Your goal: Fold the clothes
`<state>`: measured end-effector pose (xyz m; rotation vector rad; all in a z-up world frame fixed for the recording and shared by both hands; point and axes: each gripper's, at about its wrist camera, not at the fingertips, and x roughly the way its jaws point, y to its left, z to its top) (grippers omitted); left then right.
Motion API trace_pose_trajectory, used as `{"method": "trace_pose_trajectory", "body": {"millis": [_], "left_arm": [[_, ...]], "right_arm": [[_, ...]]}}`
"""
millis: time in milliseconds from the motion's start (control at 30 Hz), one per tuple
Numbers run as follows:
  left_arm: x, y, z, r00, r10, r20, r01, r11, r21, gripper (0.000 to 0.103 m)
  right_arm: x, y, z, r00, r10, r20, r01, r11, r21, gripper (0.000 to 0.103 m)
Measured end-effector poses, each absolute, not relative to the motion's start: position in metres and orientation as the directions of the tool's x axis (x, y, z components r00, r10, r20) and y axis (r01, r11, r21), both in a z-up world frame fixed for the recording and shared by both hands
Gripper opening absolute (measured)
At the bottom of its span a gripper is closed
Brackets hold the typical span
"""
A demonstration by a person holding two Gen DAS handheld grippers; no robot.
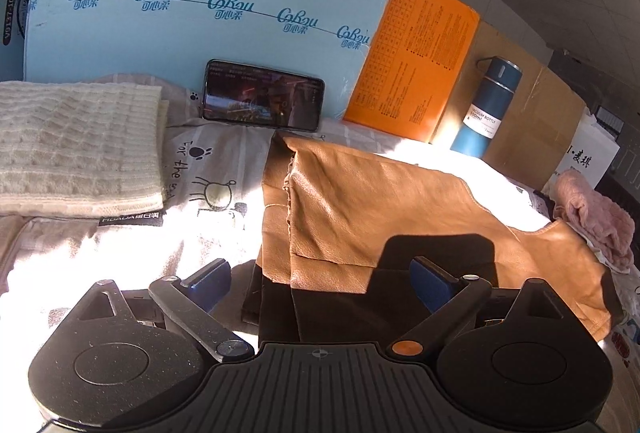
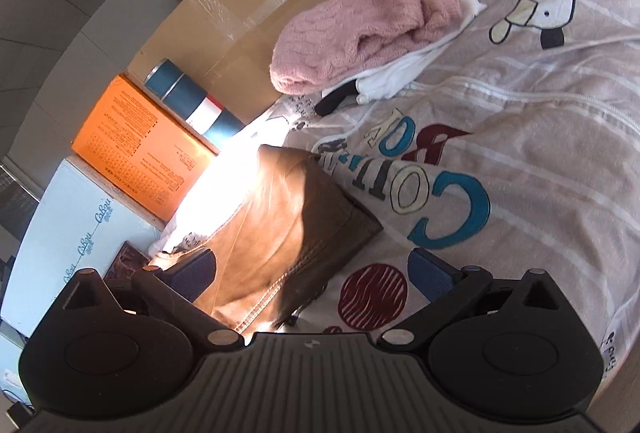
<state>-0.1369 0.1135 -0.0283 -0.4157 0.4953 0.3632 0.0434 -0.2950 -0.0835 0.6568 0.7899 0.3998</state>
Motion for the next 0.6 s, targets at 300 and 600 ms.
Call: {"method": "trace_pose_trajectory", "body": {"millis": [300,600], "left_arm": [[-0.134,0.113,-0.032,0.807,0.239,-0.54,-0.437,0.856,-0.275,0.098],[-0.132,0.109,-0.032,0.828,0.187,-0.529,-0.388,0.872,-0.298,0.099]], "right_arm": [[0.05,-0.274,-0.096,0.547,0.633,-0.548,-0.099,0.699,0.708,0.103],[0.071,-0.245,-0.103,0.692,0.535,-0.484,-0.063,0.714,0.698,0.103]]}}
